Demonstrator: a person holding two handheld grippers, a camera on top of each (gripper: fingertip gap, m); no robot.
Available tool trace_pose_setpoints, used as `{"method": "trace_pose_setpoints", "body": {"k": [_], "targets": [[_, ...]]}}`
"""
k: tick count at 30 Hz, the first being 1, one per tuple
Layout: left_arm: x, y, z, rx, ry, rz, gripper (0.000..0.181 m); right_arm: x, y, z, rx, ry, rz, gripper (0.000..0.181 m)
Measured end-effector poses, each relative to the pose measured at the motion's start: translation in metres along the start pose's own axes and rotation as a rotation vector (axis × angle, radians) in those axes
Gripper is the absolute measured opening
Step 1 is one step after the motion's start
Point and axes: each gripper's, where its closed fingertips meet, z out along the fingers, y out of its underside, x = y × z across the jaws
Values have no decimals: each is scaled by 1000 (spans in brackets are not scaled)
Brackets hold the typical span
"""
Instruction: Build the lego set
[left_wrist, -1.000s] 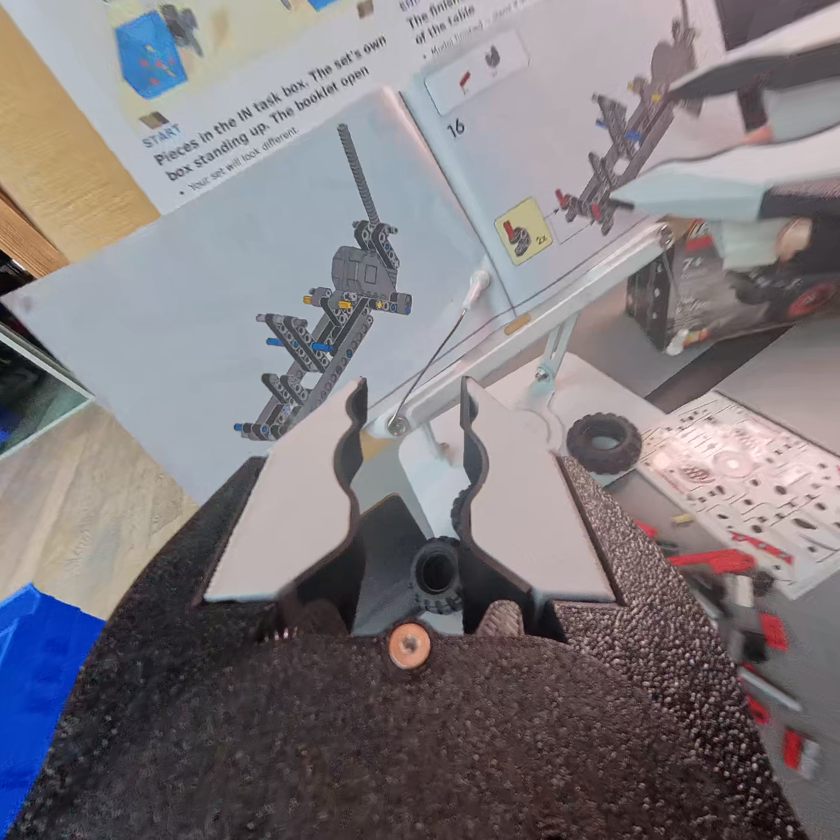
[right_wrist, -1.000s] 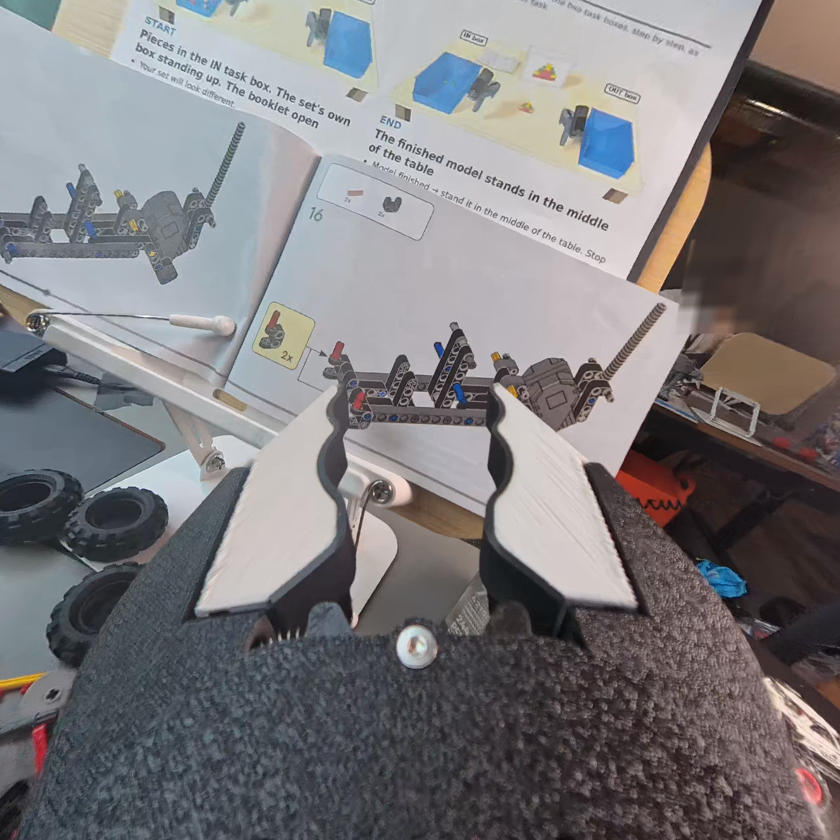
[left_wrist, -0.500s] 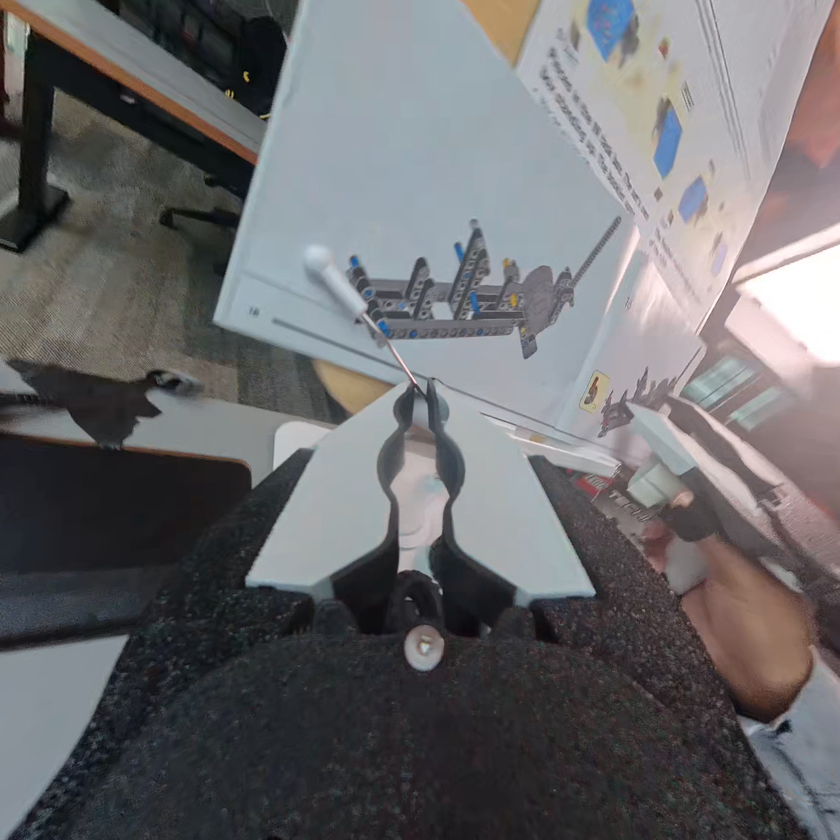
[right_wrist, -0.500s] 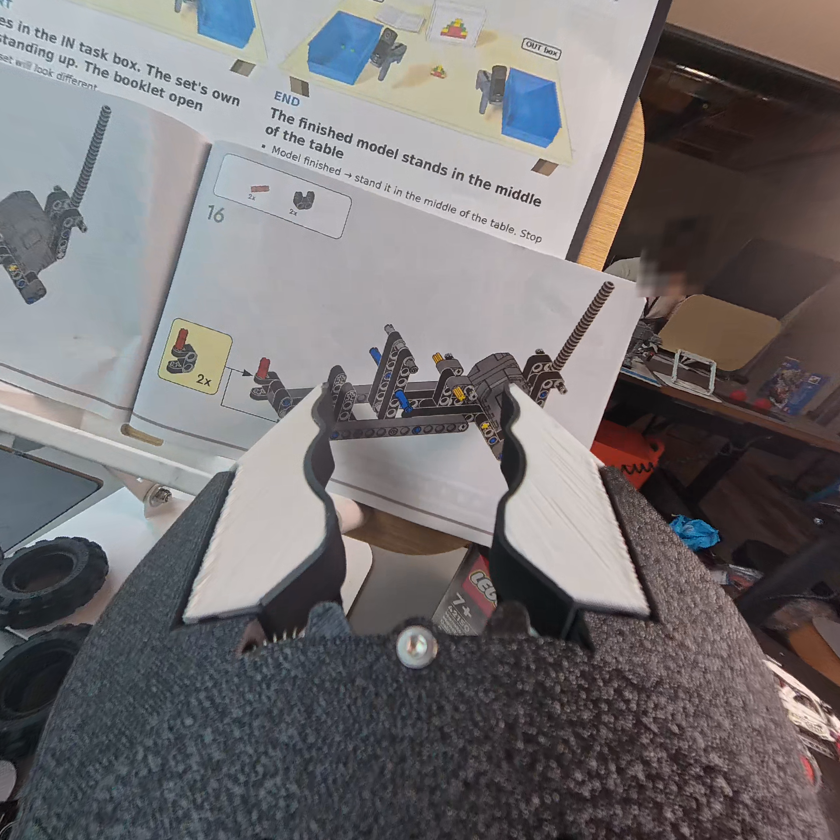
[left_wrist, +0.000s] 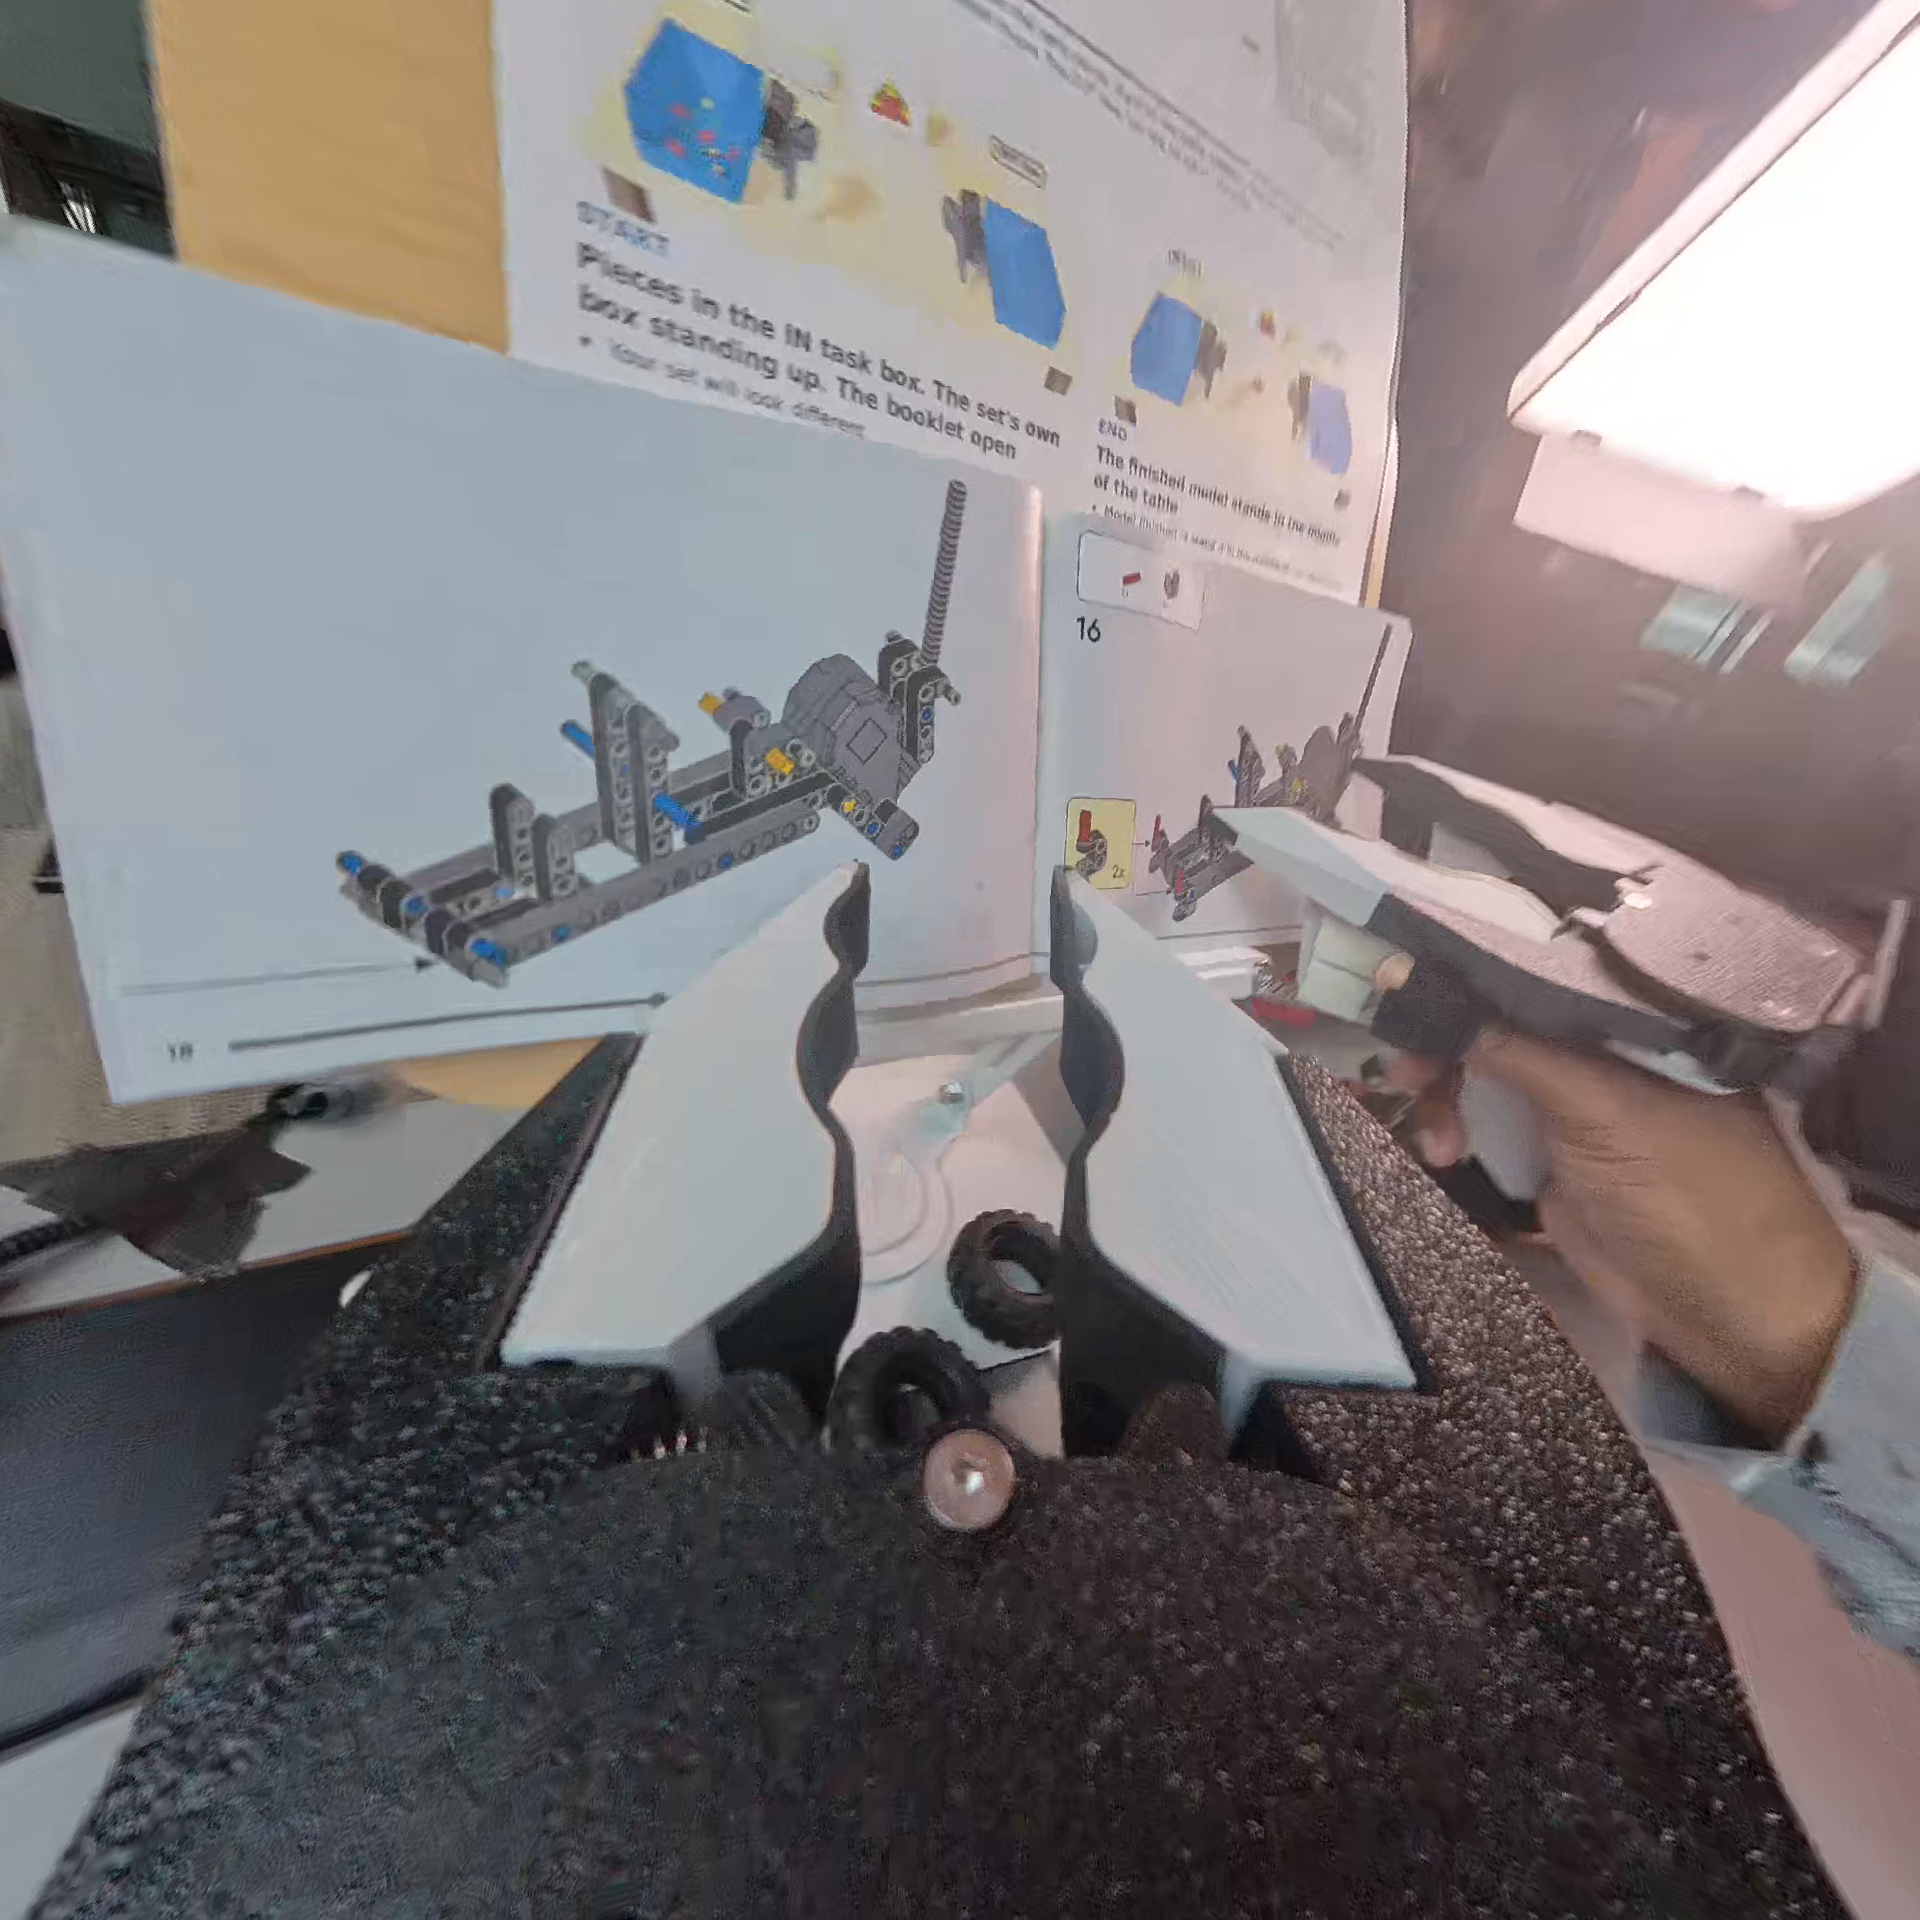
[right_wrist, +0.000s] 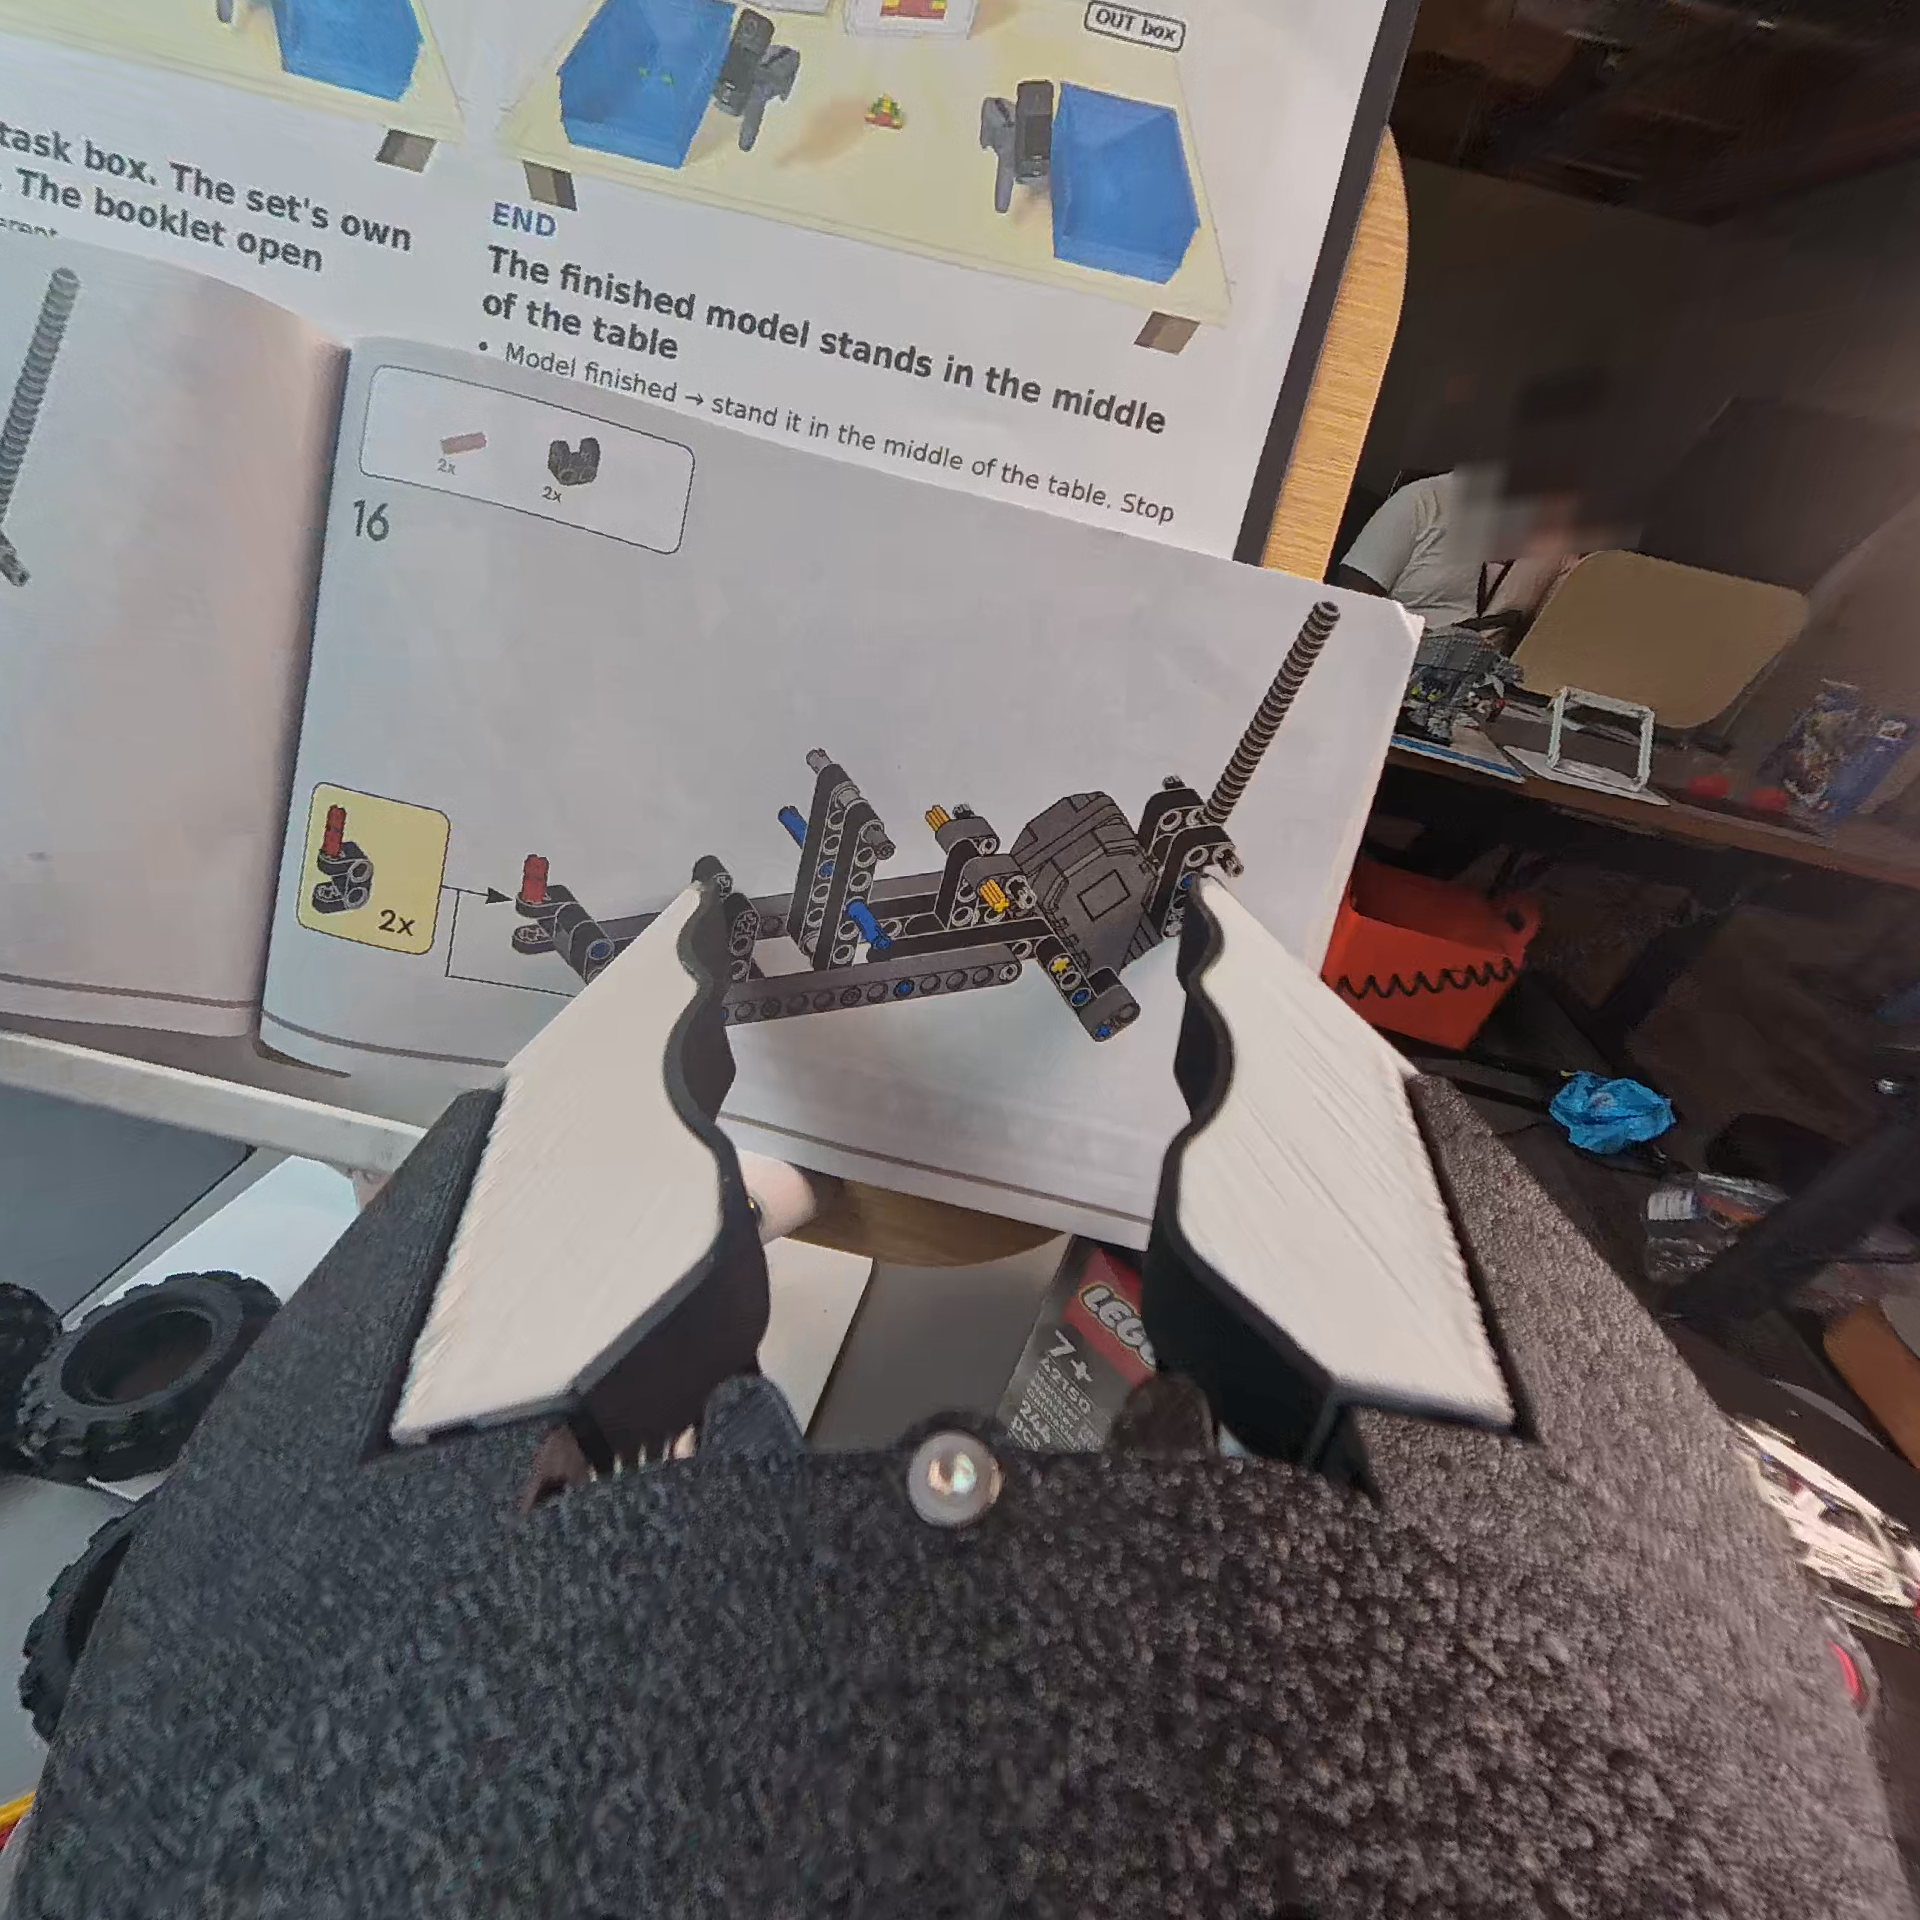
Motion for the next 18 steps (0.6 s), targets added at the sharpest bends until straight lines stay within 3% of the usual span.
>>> {"method": "trace_pose_setpoints", "body": {"k": [2,3,5,6,8,9,12,14,16,18], "targets": [[1,5,18,-73,-29,155,34,-1,-1,0,-1,2,0,78],[1,9,25,-106,-31,209,32,-1,-1,-2,-2,2,-11,63],[-2,14,37,-153,-47,286,30,-5,1,-5,-9,-21,-57,17],[-2,14,40,-158,-53,303,30,-8,3,-6,-14,-40,-88,4],[2,12,43,-150,-45,306,28,-13,6,-10,-12,-91,-129,0],[5,10,43,-145,-32,305,28,-8,5,-13,2,-85,-128,3],[14,11,42,-154,-2,341,28,17,-12,-17,90,-46,-62,60],[18,12,42,-158,5,381,28,26,-19,-12,99,-69,-18,85],[20,15,45,-166,9,396,28,27,-21,-4,96,-90,-62,94],[23,18,47,-171,17,392,28,23,-14,4,56,-113,-135,90]]}}
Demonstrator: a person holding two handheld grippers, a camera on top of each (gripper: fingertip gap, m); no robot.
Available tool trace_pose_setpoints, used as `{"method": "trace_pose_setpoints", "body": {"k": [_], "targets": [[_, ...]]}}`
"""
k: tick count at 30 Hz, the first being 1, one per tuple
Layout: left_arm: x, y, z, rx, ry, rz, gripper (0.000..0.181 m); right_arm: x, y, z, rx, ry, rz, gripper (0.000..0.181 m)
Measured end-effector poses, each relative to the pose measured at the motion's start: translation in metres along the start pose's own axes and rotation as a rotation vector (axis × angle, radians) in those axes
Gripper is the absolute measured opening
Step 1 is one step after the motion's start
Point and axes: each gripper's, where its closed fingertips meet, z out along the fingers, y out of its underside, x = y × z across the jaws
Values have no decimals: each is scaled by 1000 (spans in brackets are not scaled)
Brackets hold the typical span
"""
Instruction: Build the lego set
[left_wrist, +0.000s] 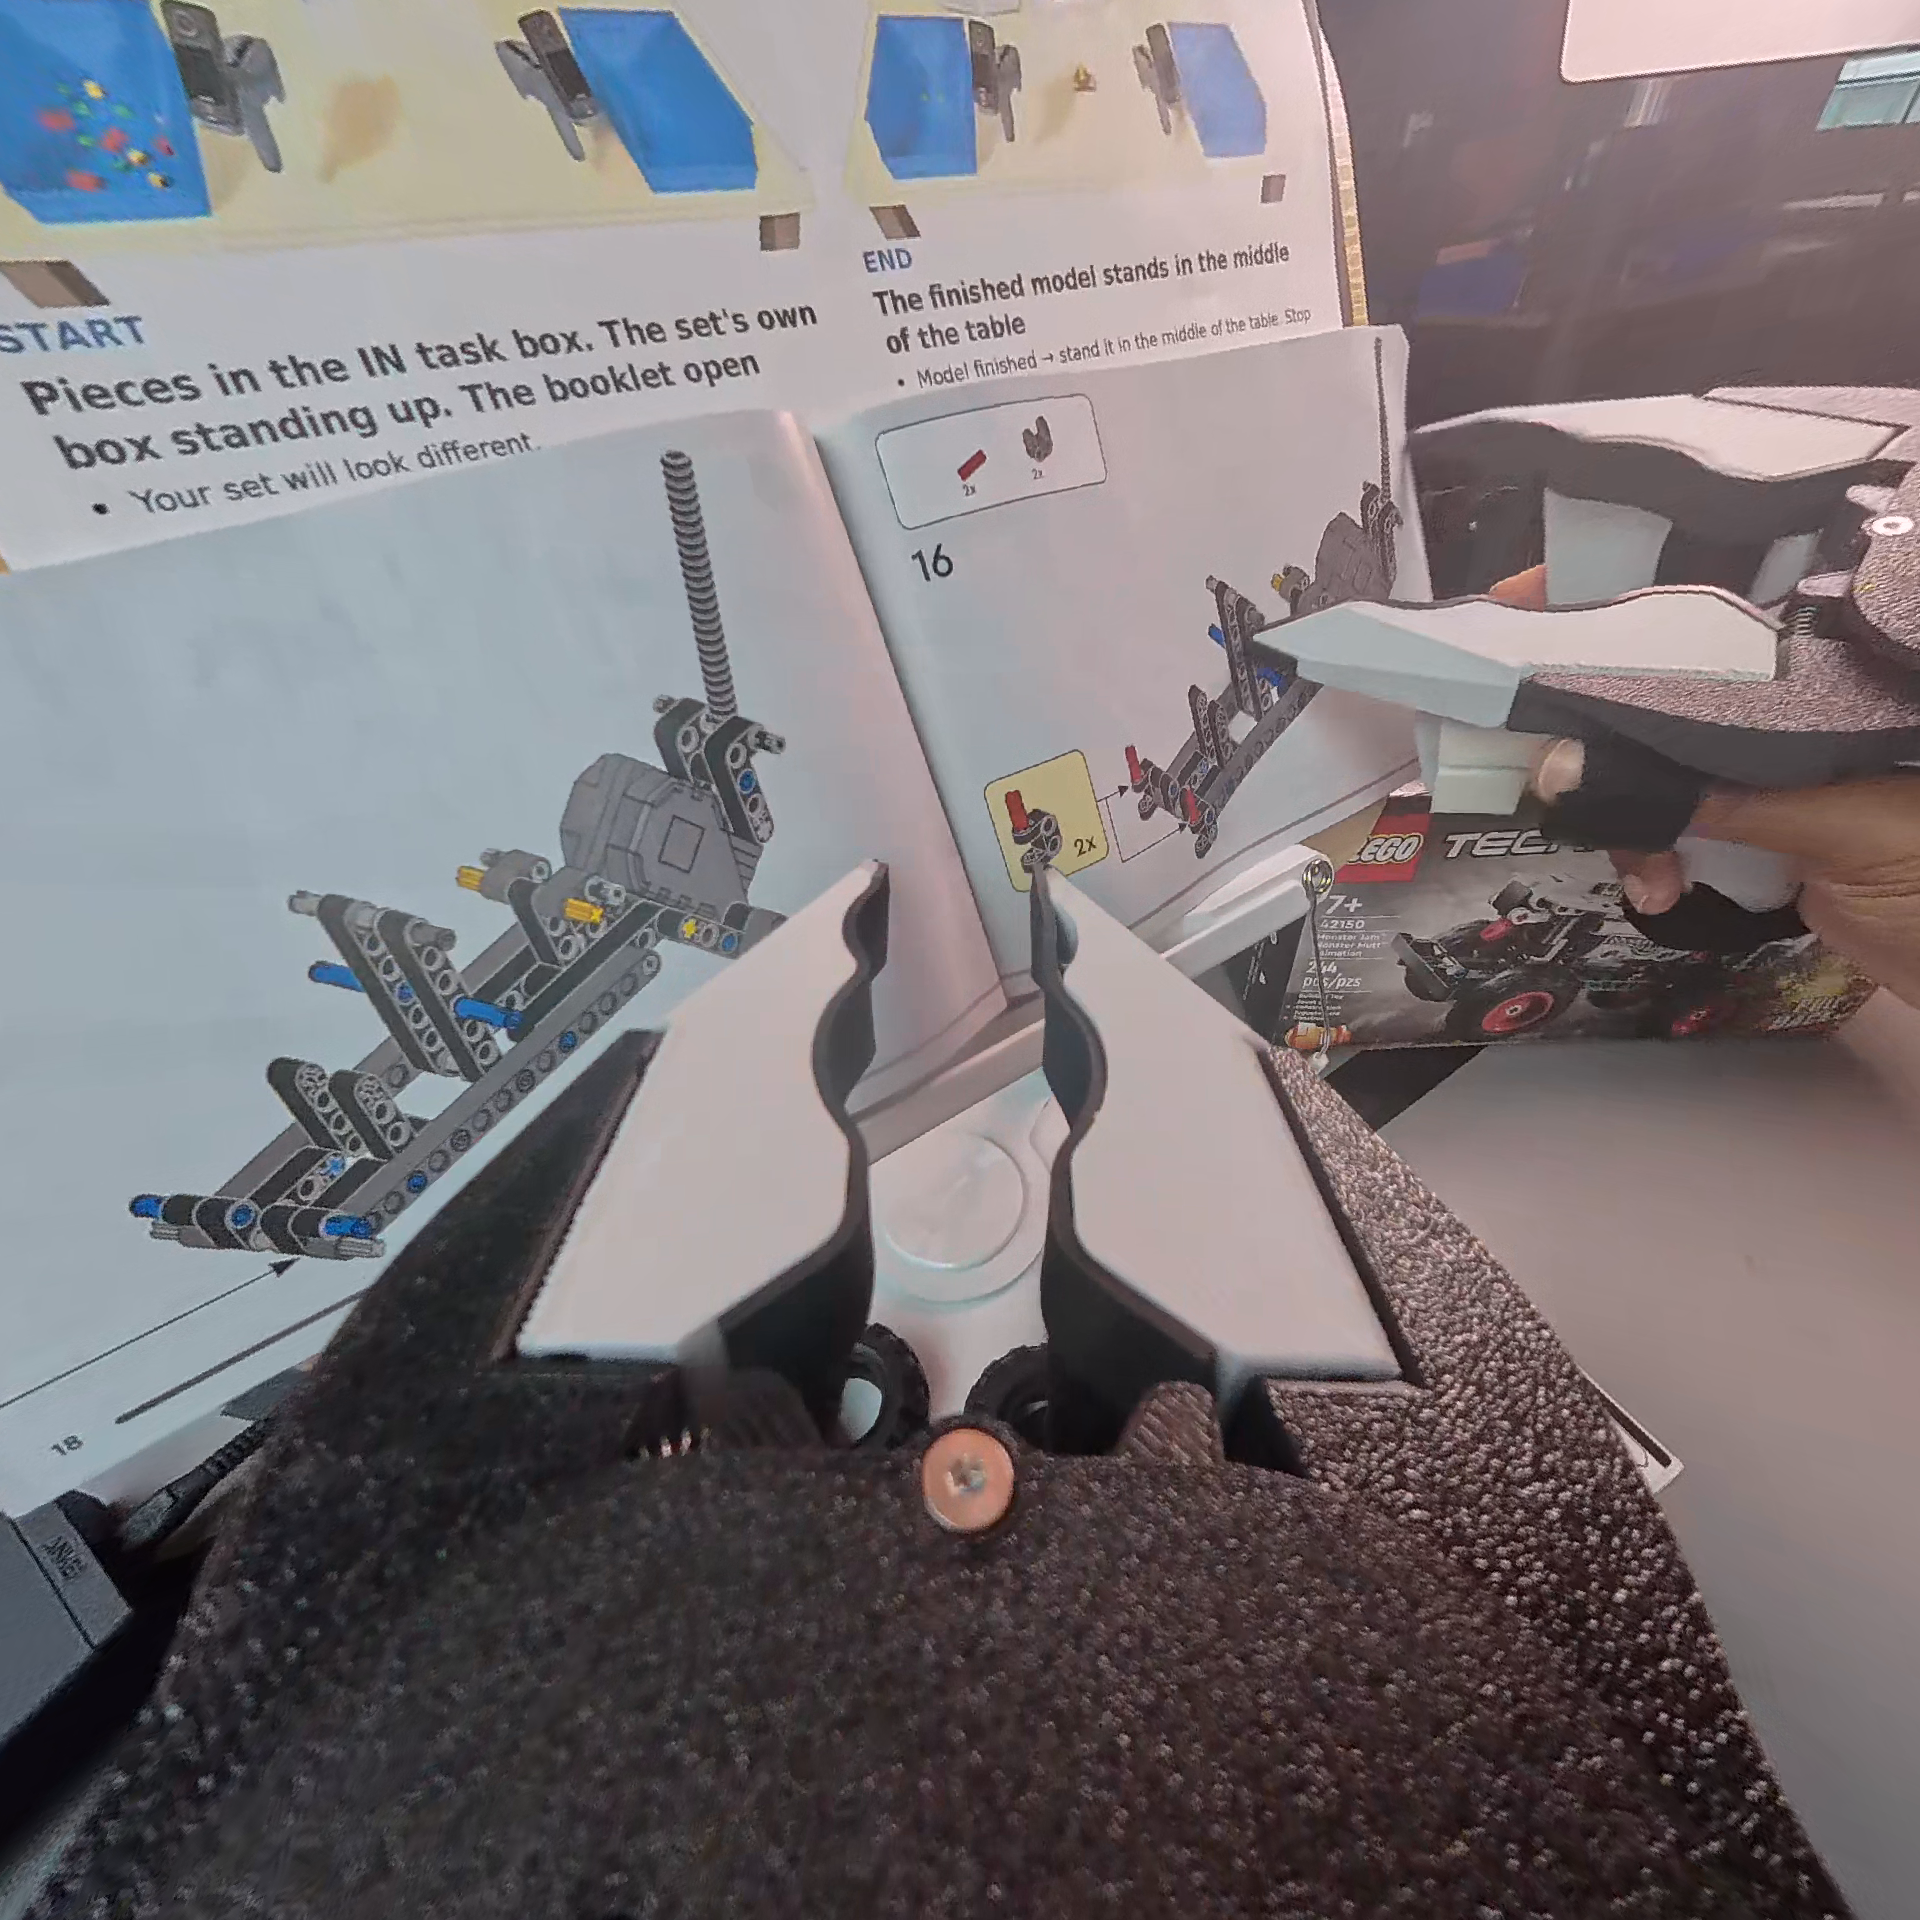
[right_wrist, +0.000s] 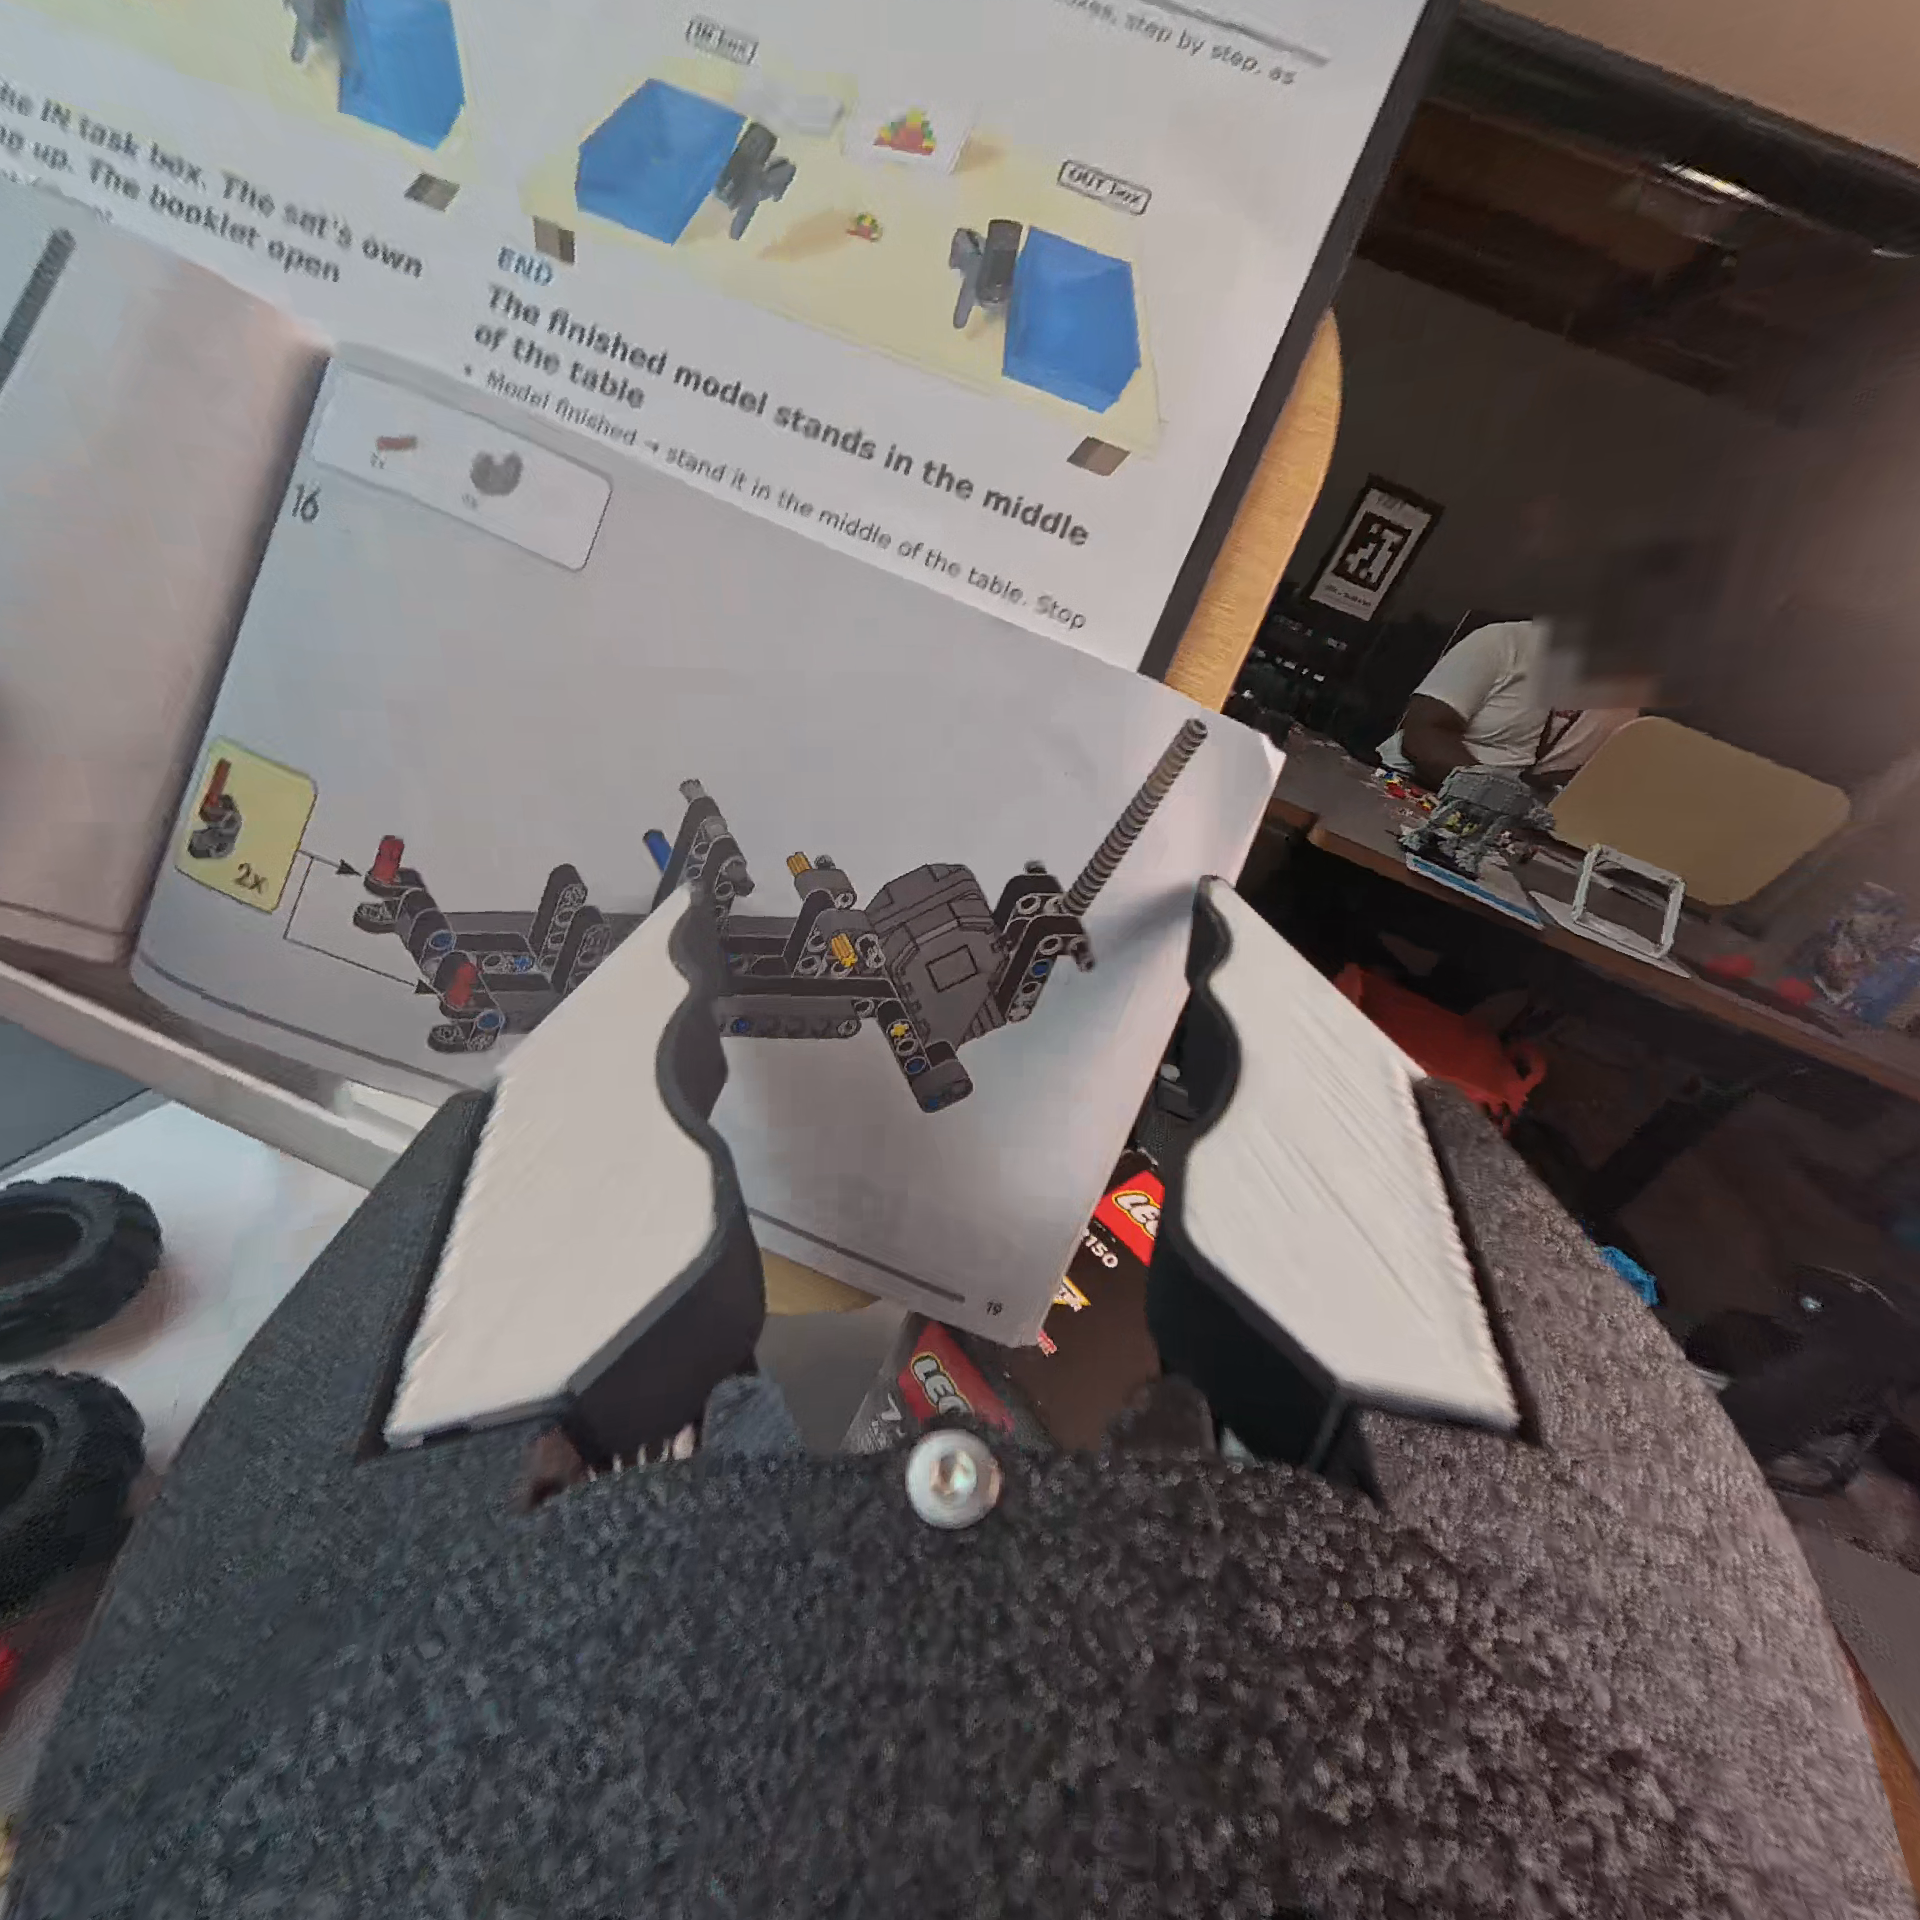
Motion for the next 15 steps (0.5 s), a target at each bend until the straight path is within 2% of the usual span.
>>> {"method": "trace_pose_setpoints", "body": {"k": [4,6,7,8,9,10,14,15], "targets": [[1,2,1,3,11,-18,28,-2,2,-3,12,-5,2,68],[3,4,2,2,19,-24,28,-2,2,-10,35,6,-21,27],[3,5,2,2,24,-26,28,-4,3,-13,42,5,-44,12],[5,5,2,3,32,-28,28,-10,5,-15,42,-27,-68,9],[8,5,3,5,43,-30,29,-14,7,-16,41,-51,-81,9],[10,4,3,8,53,-31,29,-13,7,-18,54,-43,-90,17],[20,2,5,17,72,-16,30,4,-10,-13,103,-24,-55,79],[21,2,5,20,70,-10,29,5,-12,-9,84,-52,-26,85]]}}
